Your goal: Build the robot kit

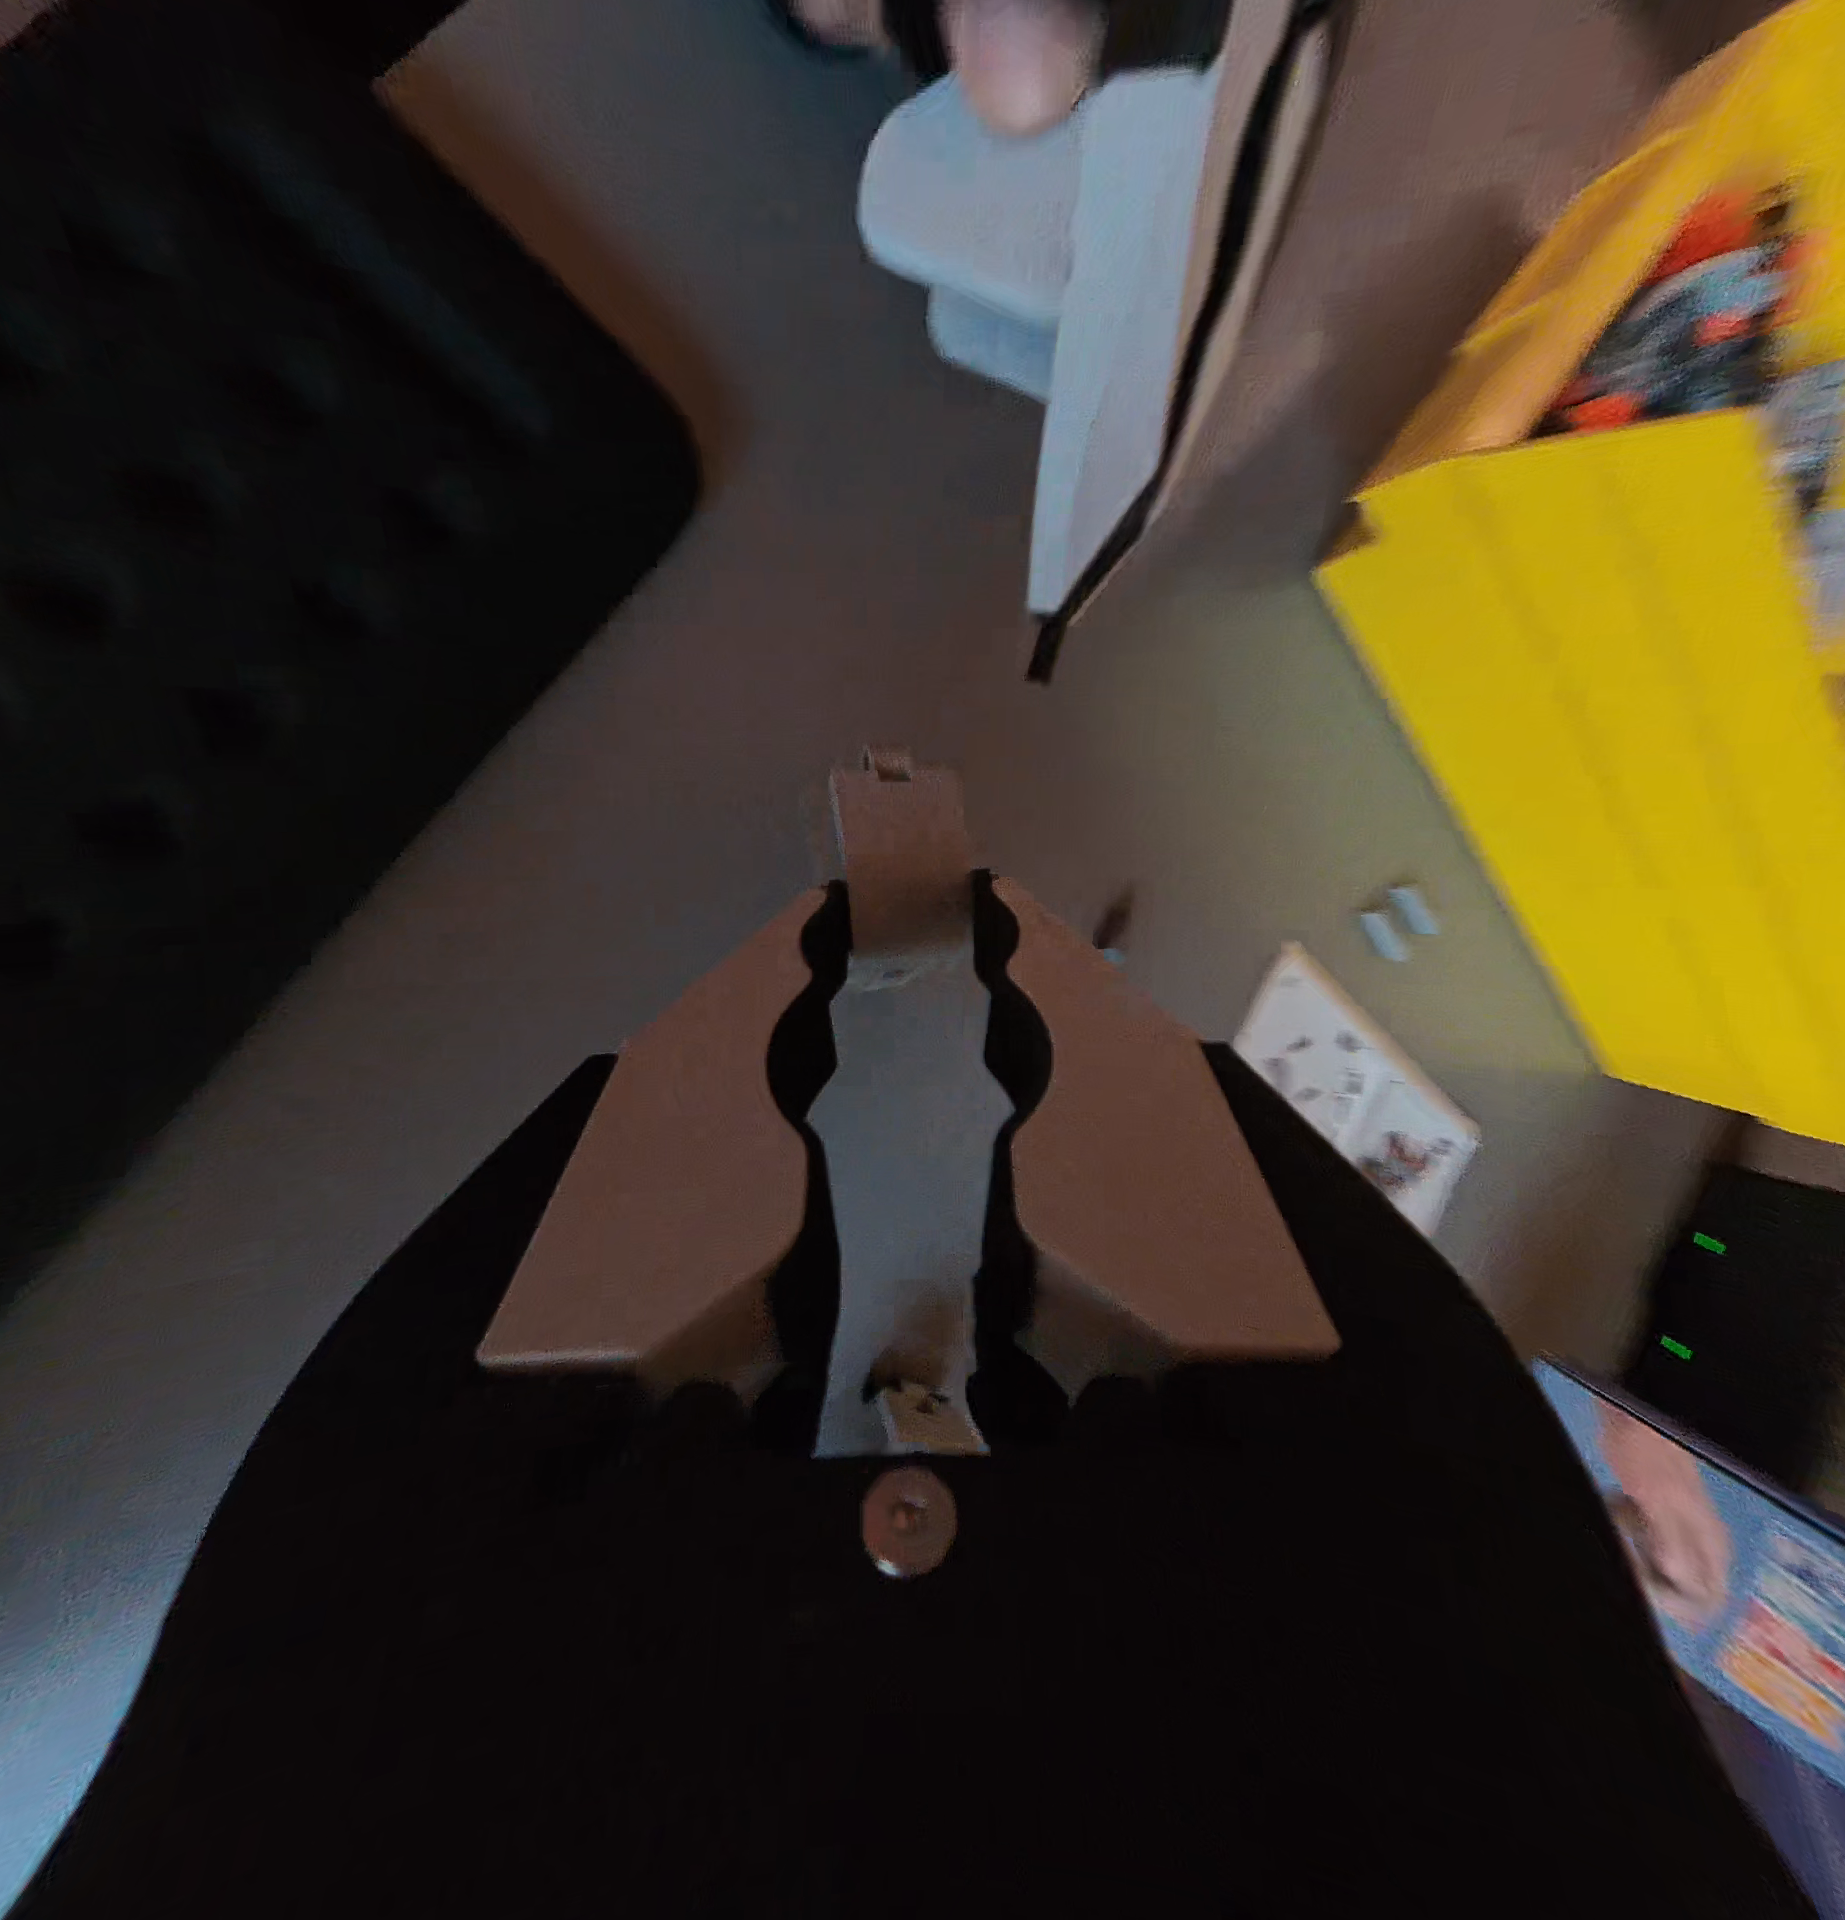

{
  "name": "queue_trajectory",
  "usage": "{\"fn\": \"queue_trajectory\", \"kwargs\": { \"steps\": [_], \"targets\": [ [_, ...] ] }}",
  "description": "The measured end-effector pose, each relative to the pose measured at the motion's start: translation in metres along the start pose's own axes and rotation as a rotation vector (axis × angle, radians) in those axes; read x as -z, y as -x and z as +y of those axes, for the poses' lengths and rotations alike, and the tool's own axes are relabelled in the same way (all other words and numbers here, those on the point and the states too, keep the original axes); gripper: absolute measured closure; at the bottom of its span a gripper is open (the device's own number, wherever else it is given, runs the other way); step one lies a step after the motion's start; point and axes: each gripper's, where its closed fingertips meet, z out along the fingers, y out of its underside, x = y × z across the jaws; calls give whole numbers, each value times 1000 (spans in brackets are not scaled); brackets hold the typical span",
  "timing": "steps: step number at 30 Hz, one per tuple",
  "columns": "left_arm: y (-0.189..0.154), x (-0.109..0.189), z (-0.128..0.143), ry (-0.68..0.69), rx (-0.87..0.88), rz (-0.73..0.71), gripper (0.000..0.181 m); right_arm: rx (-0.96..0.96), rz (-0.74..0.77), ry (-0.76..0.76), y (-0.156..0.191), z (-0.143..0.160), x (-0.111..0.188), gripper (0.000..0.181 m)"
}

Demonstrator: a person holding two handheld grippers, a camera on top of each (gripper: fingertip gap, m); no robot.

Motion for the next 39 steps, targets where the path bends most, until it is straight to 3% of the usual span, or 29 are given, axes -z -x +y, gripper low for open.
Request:
{"fn": "queue_trajectory", "kwargs": {
  "steps": [2,5,8,15,28,39],
  "targets": [
    [6,-2,-9,-41,19,-23,176,28,199,55,-16,4,6,158],
    [12,-8,-11,-47,56,-33,176,21,289,220,-14,28,-2,158],
    [12,-11,-8,-34,64,-36,176,-105,185,223,6,34,-19,158],
    [4,-21,6,40,74,-26,176,-340,29,138,4,32,-25,160],
    [6,-44,26,180,44,-84,176,-212,176,135,2,28,-25,159],
    [7,-47,32,216,70,-77,176,-419,-86,3,10,26,-28,154]
  ]
}}
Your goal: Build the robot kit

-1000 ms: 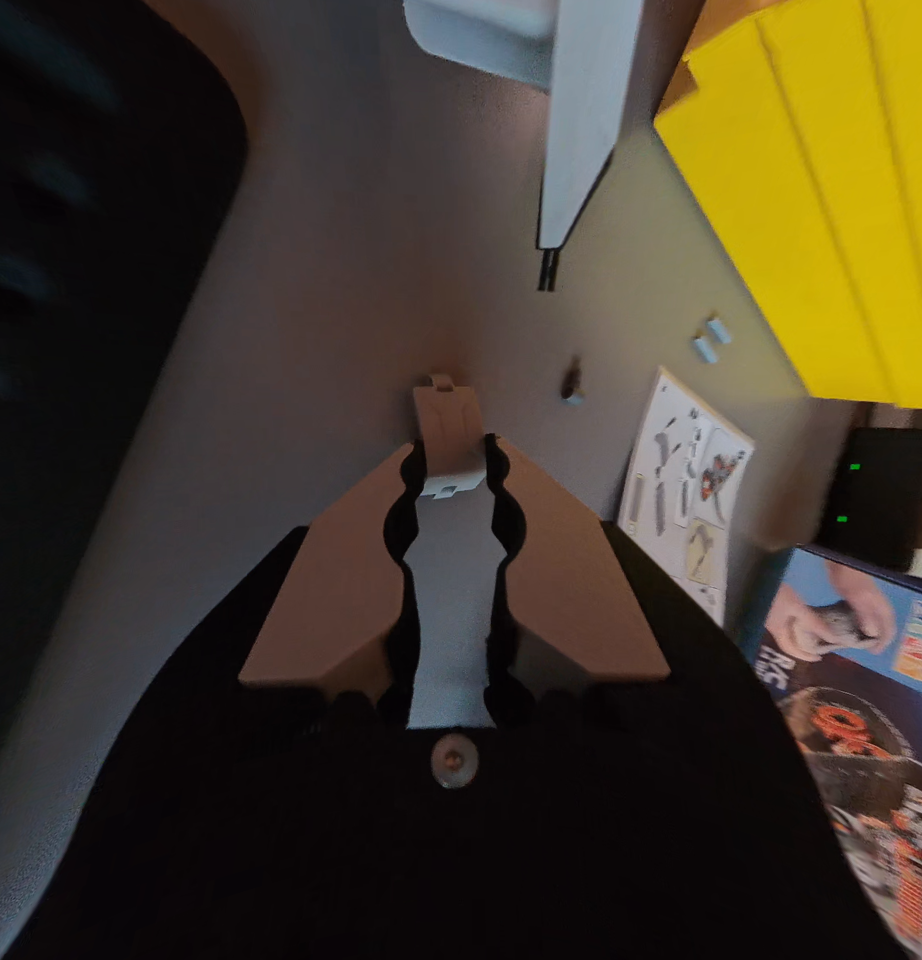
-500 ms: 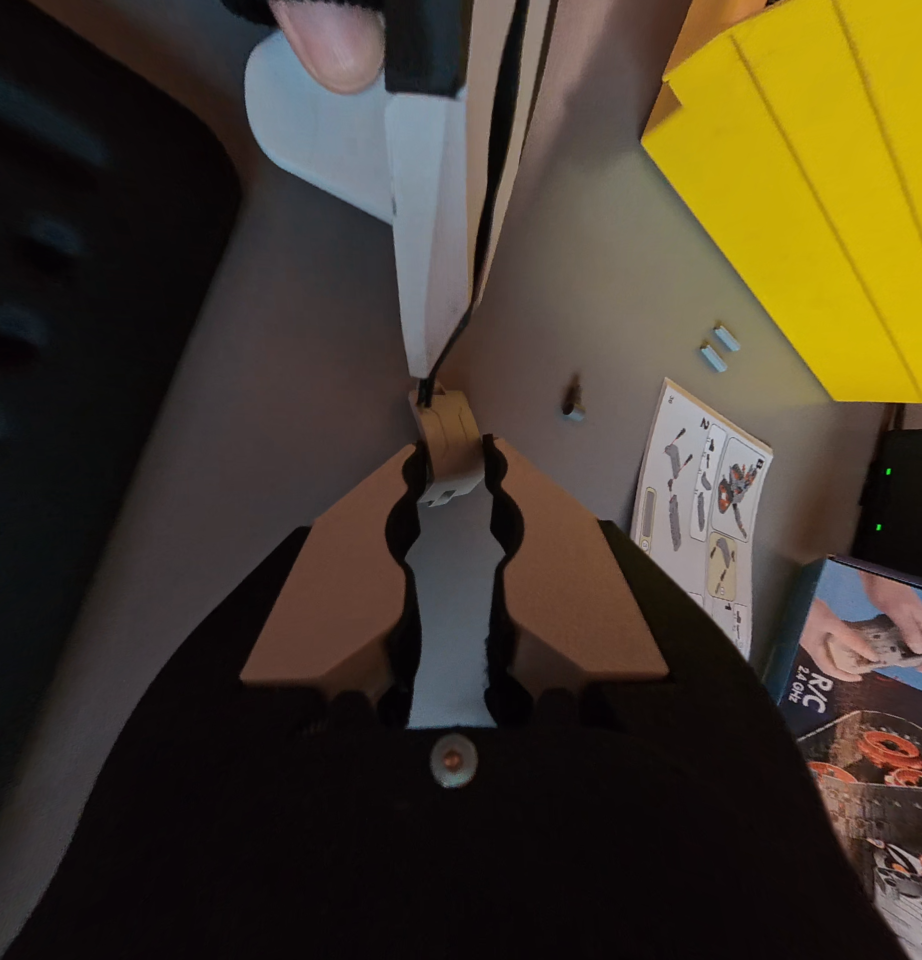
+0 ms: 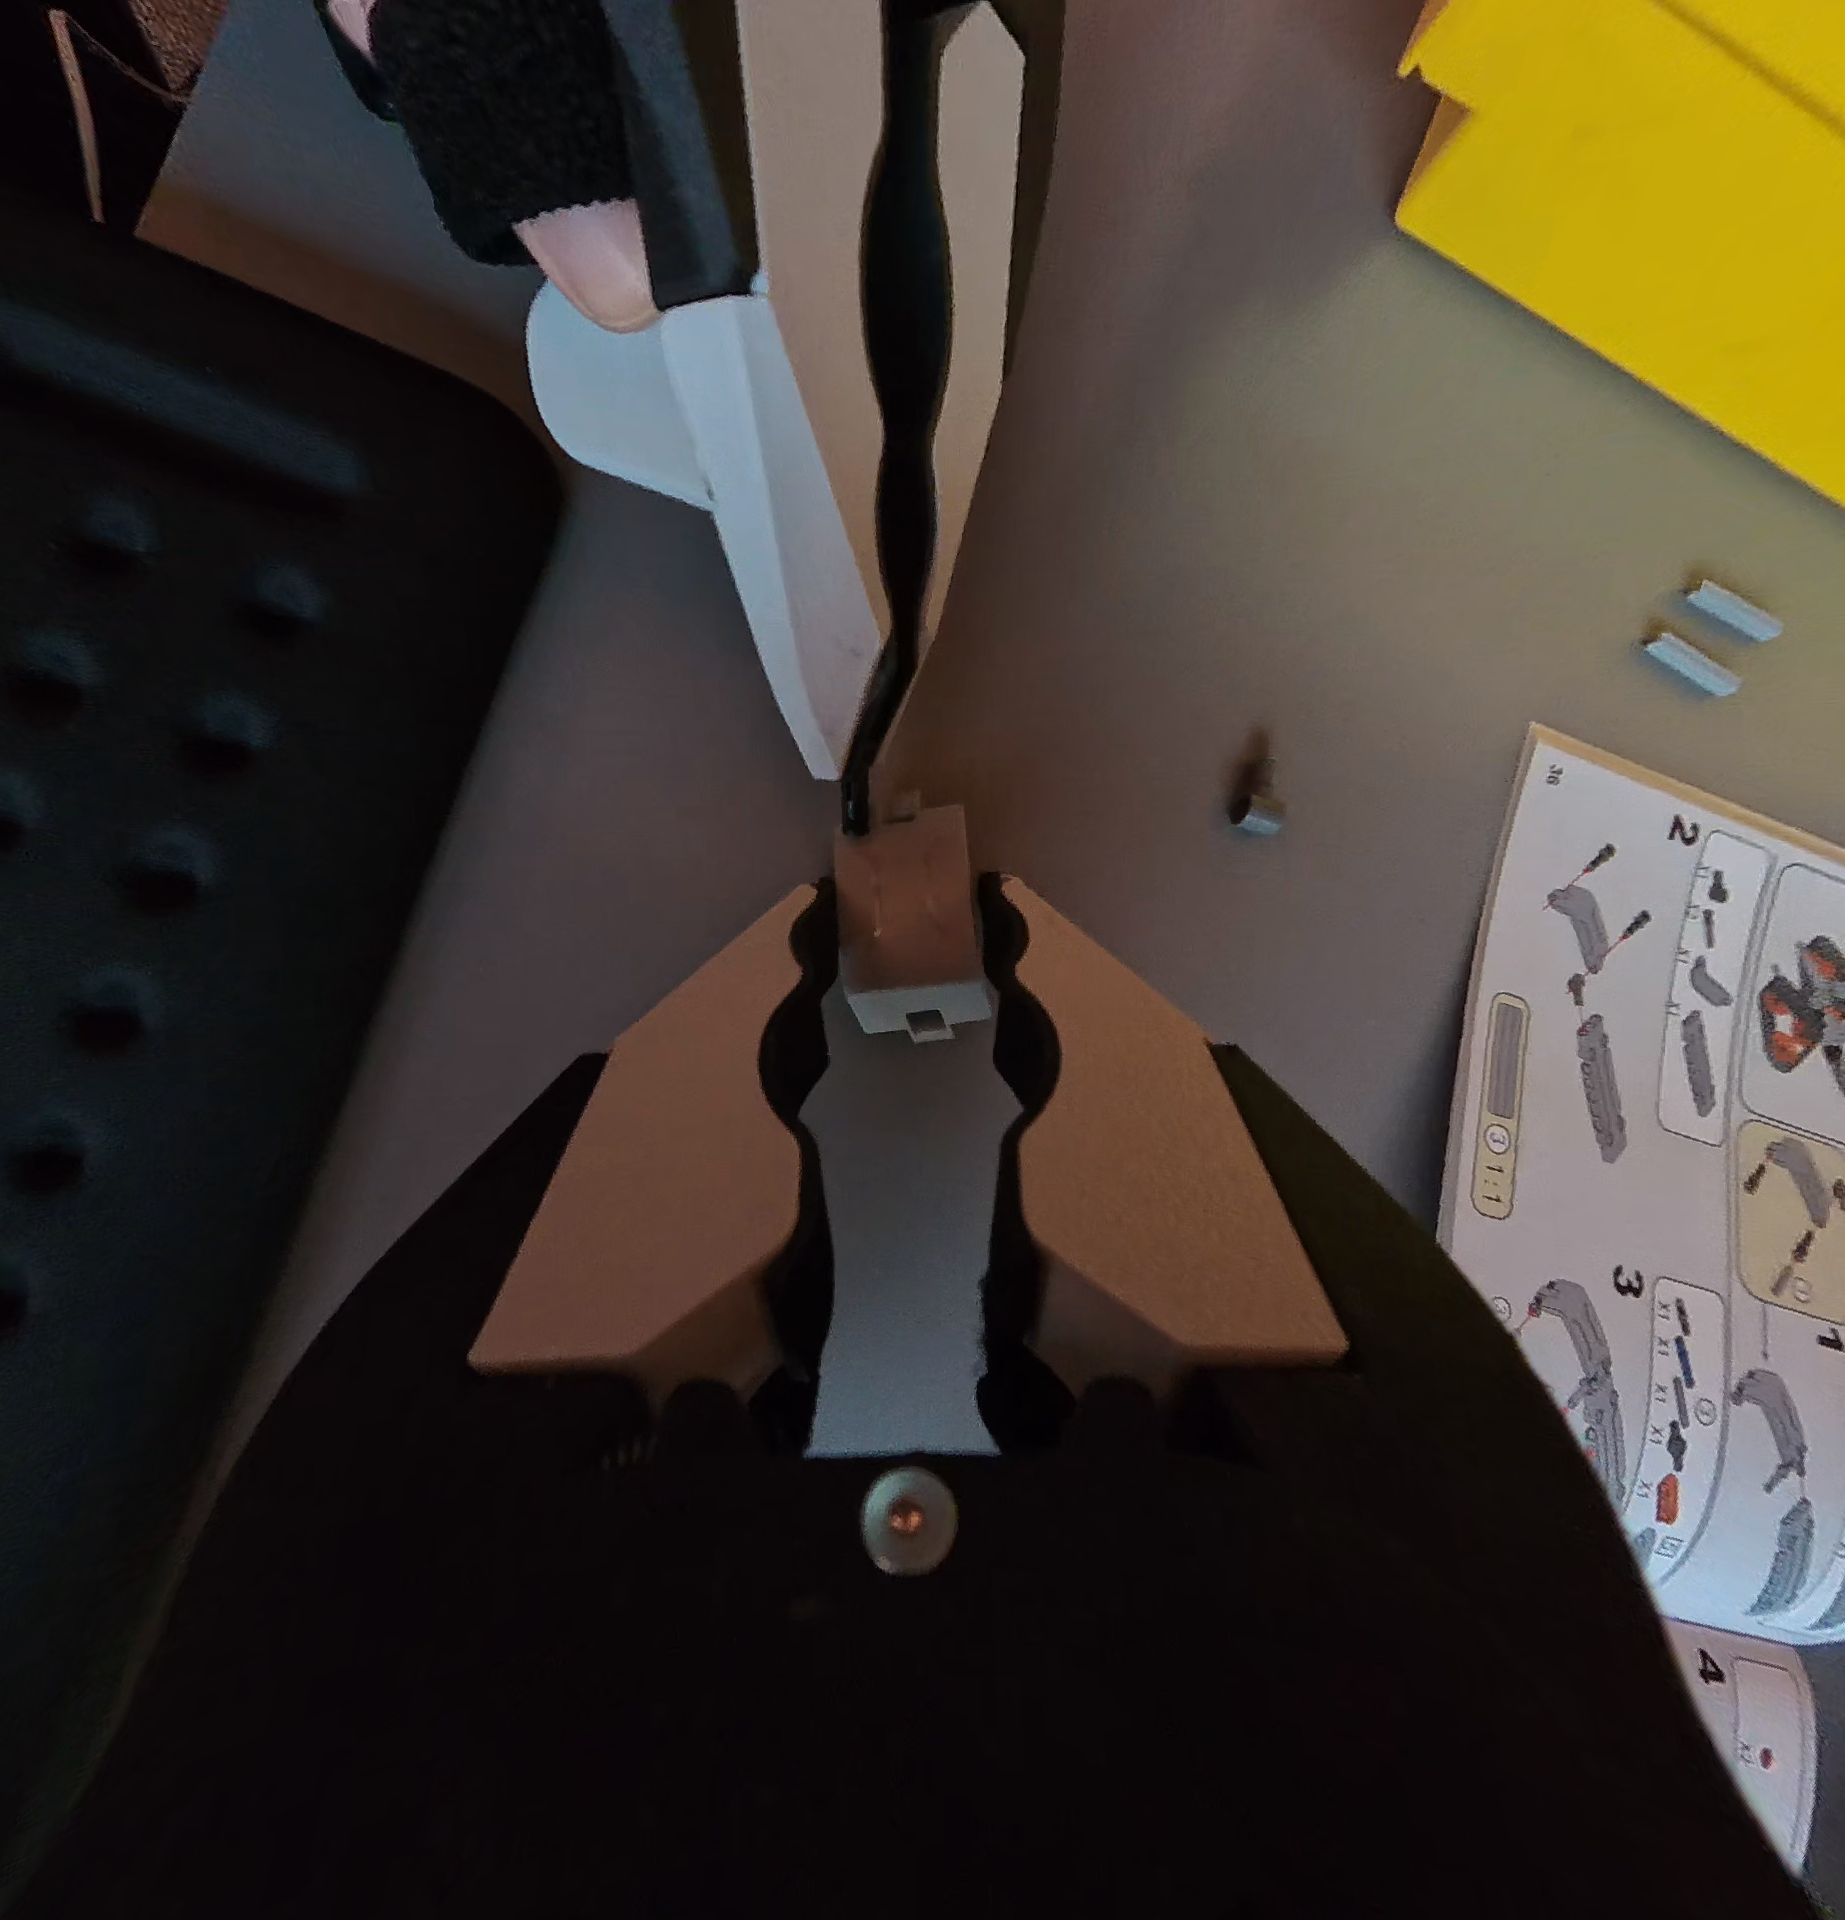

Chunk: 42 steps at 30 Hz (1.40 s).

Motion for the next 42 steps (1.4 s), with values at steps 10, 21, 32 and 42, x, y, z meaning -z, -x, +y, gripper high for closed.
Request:
{"fn": "queue_trajectory", "kwargs": {
  "steps": [10,21,32,42],
  "targets": [
    [0,1,-1,-2,35,34,176,48,-38,-18,-1,1,0,155],
    [1,9,-9,-49,64,74,176,102,13,-104,2,-1,2,156],
    [-24,18,1,36,56,321,176,-7,177,-282,31,-15,22,156],
    [-12,27,12,242,-40,355,176,176,150,-307,43,-16,8,156]
  ]
}}
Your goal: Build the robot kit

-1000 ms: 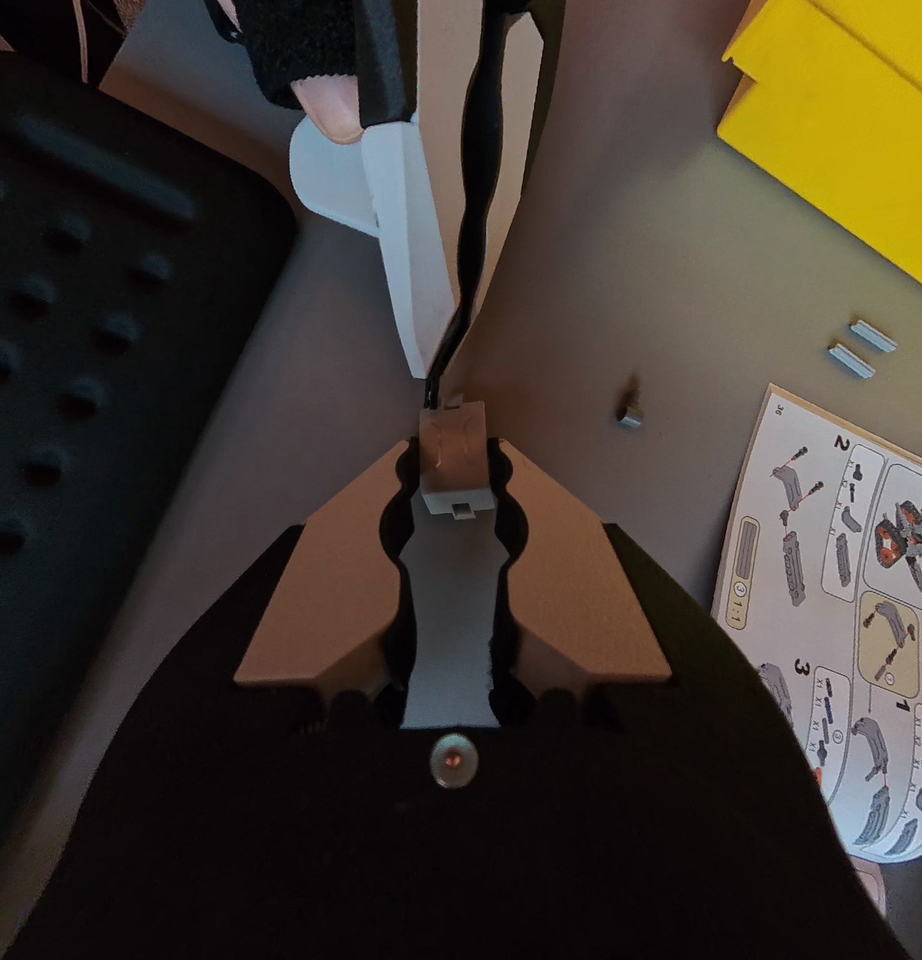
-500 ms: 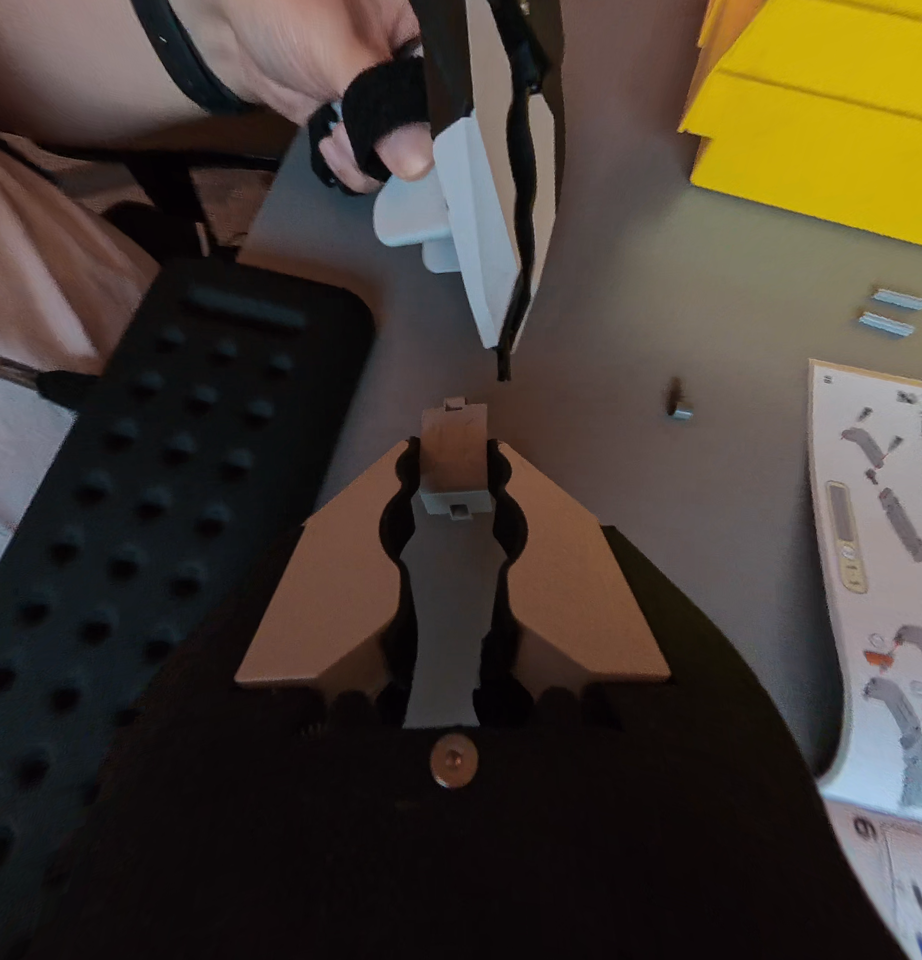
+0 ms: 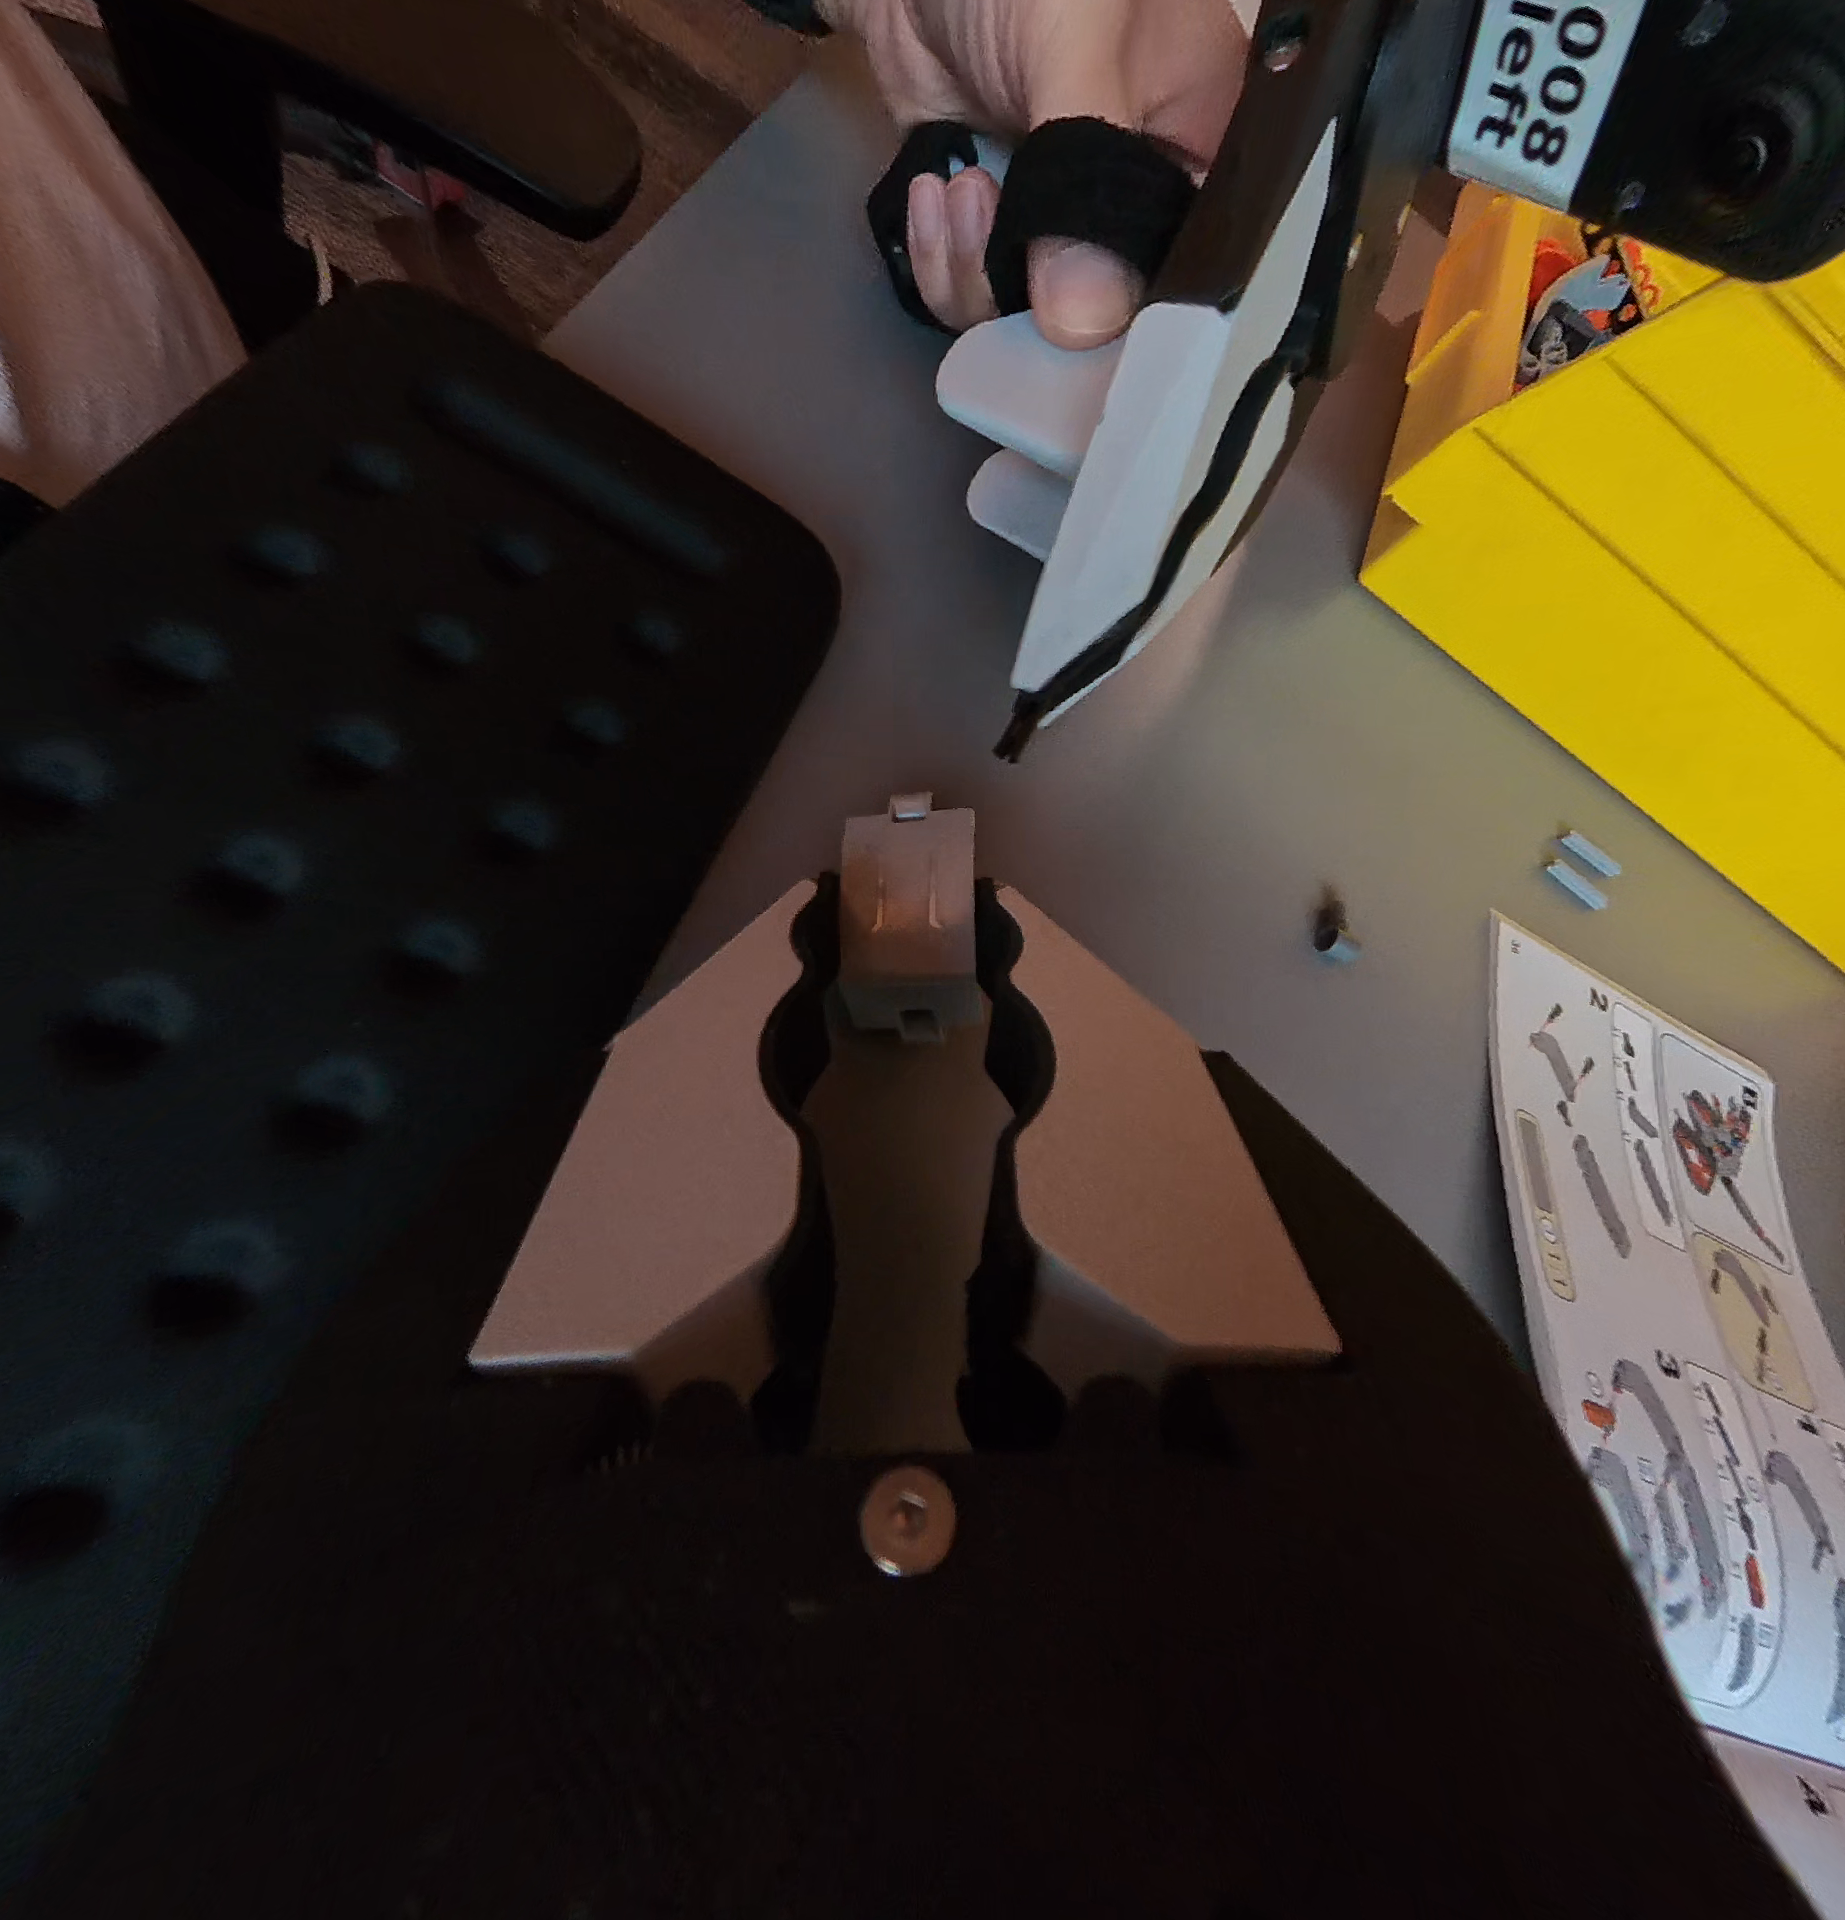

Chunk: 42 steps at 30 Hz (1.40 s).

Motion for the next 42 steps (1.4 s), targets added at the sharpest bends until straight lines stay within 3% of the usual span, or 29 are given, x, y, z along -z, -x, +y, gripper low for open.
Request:
{"fn": "queue_trajectory", "kwargs": {
  "steps": [3,6,10,17,20,27,35,42],
  "targets": [
    [-6,-1,-6,-1,-79,0,176,43,45,-6,-7,-3,5,156],
    [-20,0,-11,-15,-284,-27,176,136,122,-10,-13,-10,16,156],
    [-34,-1,-5,94,-458,-71,176,182,87,-28,-2,-16,22,156],
    [-58,-6,-7,380,-332,10,176,-135,-140,-230,15,-43,31,156],
    [-72,-4,-5,499,-274,52,176,-223,-123,-245,17,-49,28,156],
    [-69,7,2,803,-189,8,176,-52,82,-160,12,-41,14,156],
    [-57,5,1,952,-128,-43,176,68,225,-162,7,-48,18,156],
    [-57,2,-5,917,-134,-56,176,71,272,-155,-1,-49,22,156]
  ]
}}
